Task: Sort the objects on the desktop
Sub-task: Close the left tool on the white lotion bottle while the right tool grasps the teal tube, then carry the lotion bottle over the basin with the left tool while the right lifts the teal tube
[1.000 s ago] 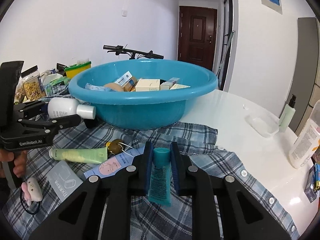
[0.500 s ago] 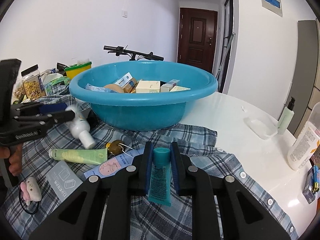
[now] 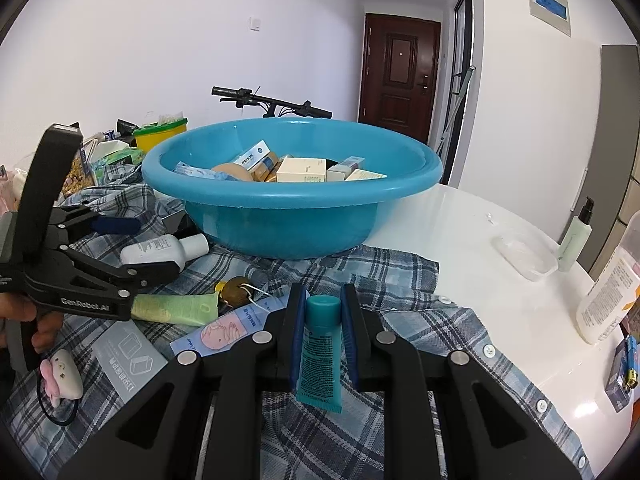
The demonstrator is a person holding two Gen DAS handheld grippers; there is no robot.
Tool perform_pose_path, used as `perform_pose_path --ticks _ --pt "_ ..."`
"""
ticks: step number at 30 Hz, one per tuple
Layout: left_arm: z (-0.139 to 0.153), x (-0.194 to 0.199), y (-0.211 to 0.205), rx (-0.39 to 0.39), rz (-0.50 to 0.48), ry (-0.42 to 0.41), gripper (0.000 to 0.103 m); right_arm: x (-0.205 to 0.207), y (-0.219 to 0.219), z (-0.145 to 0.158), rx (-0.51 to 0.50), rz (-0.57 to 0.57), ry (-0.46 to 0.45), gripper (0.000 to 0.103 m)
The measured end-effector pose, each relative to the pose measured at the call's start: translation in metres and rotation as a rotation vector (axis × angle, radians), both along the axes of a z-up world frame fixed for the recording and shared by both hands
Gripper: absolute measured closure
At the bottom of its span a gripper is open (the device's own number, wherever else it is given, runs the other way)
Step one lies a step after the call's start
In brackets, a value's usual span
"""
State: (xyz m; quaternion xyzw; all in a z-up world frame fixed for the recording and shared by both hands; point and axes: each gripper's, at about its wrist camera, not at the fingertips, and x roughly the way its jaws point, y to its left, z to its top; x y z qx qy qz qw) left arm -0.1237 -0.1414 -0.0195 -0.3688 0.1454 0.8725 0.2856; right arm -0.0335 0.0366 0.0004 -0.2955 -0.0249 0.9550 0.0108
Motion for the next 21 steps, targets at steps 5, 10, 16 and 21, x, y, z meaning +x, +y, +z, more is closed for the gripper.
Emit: perform_pose_path --ticks 5,10,16,21 --pt "-0.002 -0.002 -0.002 0.024 -0.023 -0.029 0.061 0.000 0.000 0.000 -0.001 0.000 0.000 0.086" --pt "0.005 0.007 -0.005 0.045 -0.032 0.022 0.061 0.000 0.000 0.000 -0.003 0.000 0.000 0.086" --pt "0.020 0.024 -0.010 0.056 -0.041 0.079 0.061 0.000 0.000 0.000 -0.003 0.000 -0.002 0.086" --pt "0.040 0.038 -0.018 0.089 -0.050 0.102 0.061 0.000 -0.001 -0.001 -0.004 0.002 -0.006 0.086"
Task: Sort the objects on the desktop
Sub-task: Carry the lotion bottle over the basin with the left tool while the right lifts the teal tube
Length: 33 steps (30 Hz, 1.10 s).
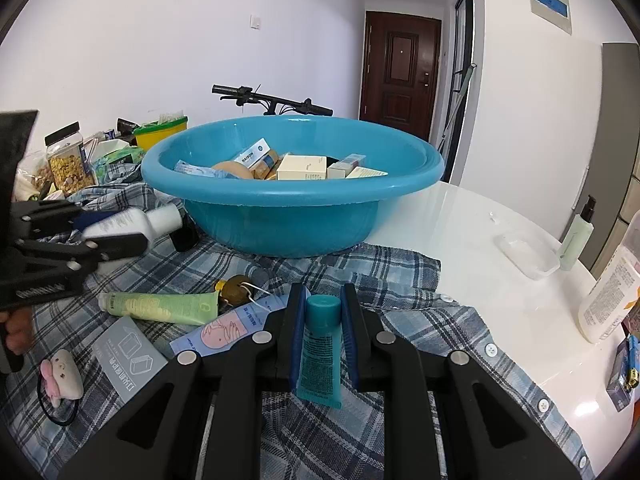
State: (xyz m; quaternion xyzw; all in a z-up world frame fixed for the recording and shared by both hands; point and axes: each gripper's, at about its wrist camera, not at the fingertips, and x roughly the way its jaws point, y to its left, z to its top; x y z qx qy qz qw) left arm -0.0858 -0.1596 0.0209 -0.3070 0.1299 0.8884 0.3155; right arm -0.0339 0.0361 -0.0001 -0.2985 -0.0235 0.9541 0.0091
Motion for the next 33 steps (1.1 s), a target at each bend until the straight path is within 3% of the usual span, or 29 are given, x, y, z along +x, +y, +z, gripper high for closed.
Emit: perform_pose_path --ticks 19,24,33 --pt "0.081 0.017 0.000 0.097 0.010 0.140 0.061 -0.002 -0.001 -0.001 -0.002 0.011 -0.007 0.086" --pt "0.097 0.003 0.012 0.136 0.021 0.173 0.061 -0.002 0.000 -0.001 -0.009 0.009 -0.003 0.086" --pt "0.093 -0.049 0.038 0.149 0.054 0.175 0.061 -0.004 0.000 -0.001 -0.013 0.010 -0.009 0.086"
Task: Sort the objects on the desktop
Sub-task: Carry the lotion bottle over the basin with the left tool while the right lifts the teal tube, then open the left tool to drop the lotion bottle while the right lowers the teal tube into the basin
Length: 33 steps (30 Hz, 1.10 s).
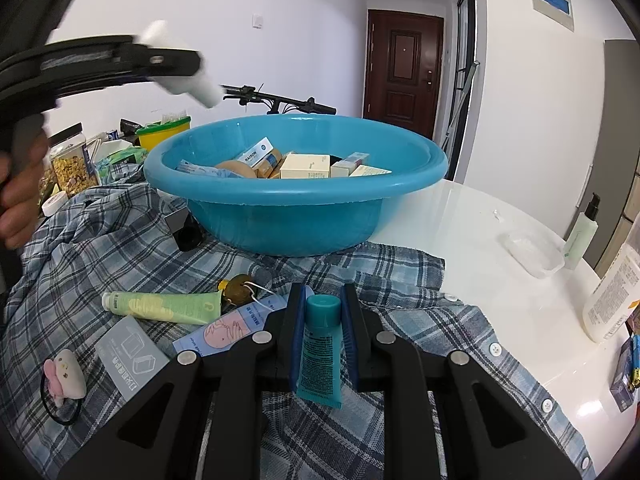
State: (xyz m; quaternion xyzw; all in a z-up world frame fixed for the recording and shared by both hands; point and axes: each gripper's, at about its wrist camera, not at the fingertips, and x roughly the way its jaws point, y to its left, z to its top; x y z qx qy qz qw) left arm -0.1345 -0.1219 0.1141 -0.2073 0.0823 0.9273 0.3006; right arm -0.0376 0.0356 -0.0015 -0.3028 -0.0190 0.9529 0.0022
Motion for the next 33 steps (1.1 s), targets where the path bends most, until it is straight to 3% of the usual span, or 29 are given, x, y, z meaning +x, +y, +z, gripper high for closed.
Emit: perform_pose_path --ticks 3,7,20,27,33 --pt "-0.007 -0.013 0.000 0.006 0.023 -0.001 0.061 0.000 0.001 0.000 0.000 -0.001 -0.003 0.086" --pt "-0.020 -0.028 -0.005 0.018 0.022 -0.071 0.061 -0.001 0.000 0.000 0.004 -0.002 -0.006 0.086" --pt "-0.023 -0.026 -0.012 0.024 0.031 -0.057 0.061 0.002 0.005 0.008 -0.010 -0.004 0.032 0.086" --pt "-0.023 -0.023 -0.015 0.011 0.064 -0.041 0.061 0.003 0.007 0.053 -0.012 -0.007 0.118 0.086" --pt "-0.023 -0.029 -0.020 0.034 0.069 -0.060 0.061 -0.027 0.003 0.097 -0.015 0.011 0.196 0.086"
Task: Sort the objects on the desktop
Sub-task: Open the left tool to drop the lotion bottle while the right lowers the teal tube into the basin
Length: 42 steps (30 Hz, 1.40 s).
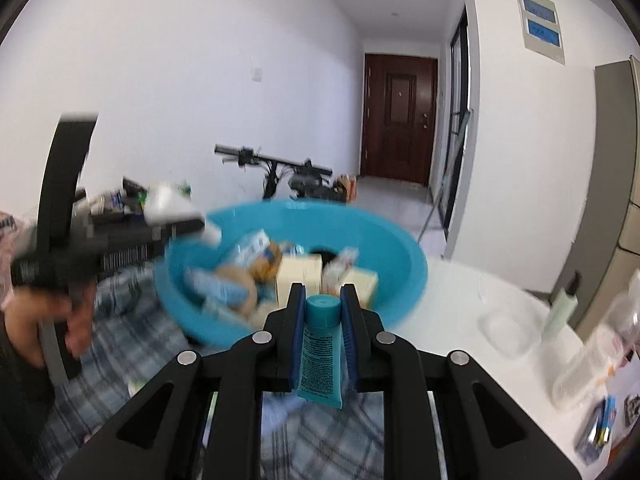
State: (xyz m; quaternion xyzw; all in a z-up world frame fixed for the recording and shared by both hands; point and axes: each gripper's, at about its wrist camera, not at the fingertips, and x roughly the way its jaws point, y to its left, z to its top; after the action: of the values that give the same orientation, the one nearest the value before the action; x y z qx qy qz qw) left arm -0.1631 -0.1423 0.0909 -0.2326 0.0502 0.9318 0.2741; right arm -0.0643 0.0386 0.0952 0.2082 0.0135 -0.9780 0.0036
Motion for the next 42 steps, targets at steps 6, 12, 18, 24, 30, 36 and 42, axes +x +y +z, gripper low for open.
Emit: perform_pose_path --ticks 6,12,18,24,30,36,42 --pt "0.001 -0.002 -0.003 0.013 0.003 -0.003 0.061 -0.043 -0.023 0.025 0.016 0.042 0.037 0.086" --pt "-0.002 -0.006 -0.003 0.003 0.008 -0.012 0.061 -0.065 -0.040 0.019 0.032 0.064 0.049 0.086" --pt "-0.003 -0.005 -0.001 -0.006 0.008 -0.009 0.061 -0.065 -0.038 0.003 0.014 0.074 0.042 0.086" --pt "-0.005 -0.005 0.002 -0.025 0.007 -0.013 0.061 -0.064 -0.028 -0.001 -0.006 0.061 0.038 0.086" --pt "-0.005 -0.004 0.001 -0.018 0.015 0.001 0.061 -0.064 -0.030 -0.004 0.002 0.059 0.031 0.086" --pt "-0.002 -0.003 0.001 -0.018 0.005 0.008 0.061 -0.065 -0.032 -0.005 0.016 0.059 0.024 0.086" --pt "-0.003 -0.002 0.003 -0.026 0.008 0.008 0.061 -0.065 -0.031 -0.007 0.010 0.057 0.020 0.086"
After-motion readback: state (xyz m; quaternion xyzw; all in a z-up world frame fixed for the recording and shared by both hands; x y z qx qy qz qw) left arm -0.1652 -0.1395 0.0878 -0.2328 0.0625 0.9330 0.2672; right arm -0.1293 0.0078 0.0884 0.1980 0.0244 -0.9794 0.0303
